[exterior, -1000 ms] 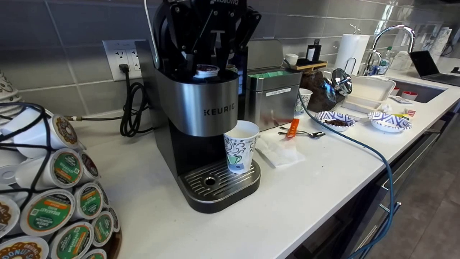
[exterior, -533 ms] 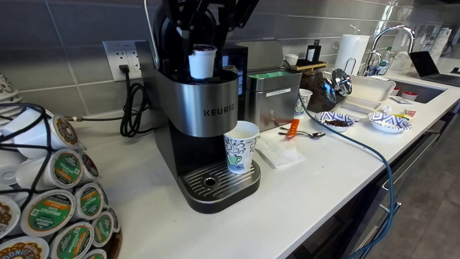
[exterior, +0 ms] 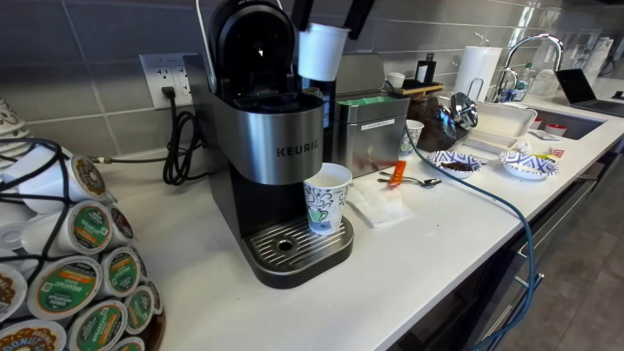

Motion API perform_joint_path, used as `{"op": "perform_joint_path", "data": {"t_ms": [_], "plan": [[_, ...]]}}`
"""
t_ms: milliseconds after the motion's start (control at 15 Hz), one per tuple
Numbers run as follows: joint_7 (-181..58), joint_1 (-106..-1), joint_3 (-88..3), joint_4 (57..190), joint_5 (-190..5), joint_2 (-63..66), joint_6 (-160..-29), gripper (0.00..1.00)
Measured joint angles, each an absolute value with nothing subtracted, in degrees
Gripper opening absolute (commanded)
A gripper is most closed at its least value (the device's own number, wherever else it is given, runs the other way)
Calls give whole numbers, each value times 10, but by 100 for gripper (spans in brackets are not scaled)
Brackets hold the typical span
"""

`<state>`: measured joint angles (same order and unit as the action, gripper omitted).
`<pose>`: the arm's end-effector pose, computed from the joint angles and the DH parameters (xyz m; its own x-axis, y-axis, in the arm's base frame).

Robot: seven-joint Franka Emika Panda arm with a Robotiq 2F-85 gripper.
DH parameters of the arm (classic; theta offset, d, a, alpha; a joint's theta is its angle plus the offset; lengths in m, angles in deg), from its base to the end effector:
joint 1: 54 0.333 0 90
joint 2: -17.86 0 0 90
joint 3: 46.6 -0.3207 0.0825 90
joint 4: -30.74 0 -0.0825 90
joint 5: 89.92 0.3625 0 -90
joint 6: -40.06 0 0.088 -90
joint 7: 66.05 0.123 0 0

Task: Remove the coffee pod from the coffeemaker.

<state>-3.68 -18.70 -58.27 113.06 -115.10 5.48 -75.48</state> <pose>0.4720 0.4384 0.6055 0.8535 -0.1714 0.4922 -0.1338 -0.9848 -0.1110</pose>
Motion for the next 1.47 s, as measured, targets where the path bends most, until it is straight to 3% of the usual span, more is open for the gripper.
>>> {"op": "perform_joint_path", "data": {"t_ms": [400,467,800,867,1467], "plan": [[132,-221,-590,1309,-1132,171,-755,27],[154,-235,-594,1338,-1125,187,-772,52],[188,-279,-602,1427,-1101,237,-836,52],[190,-279,-604,1428,-1100,239,-836,27],[193,-383,-600,1478,-1082,243,-872,27]]}}
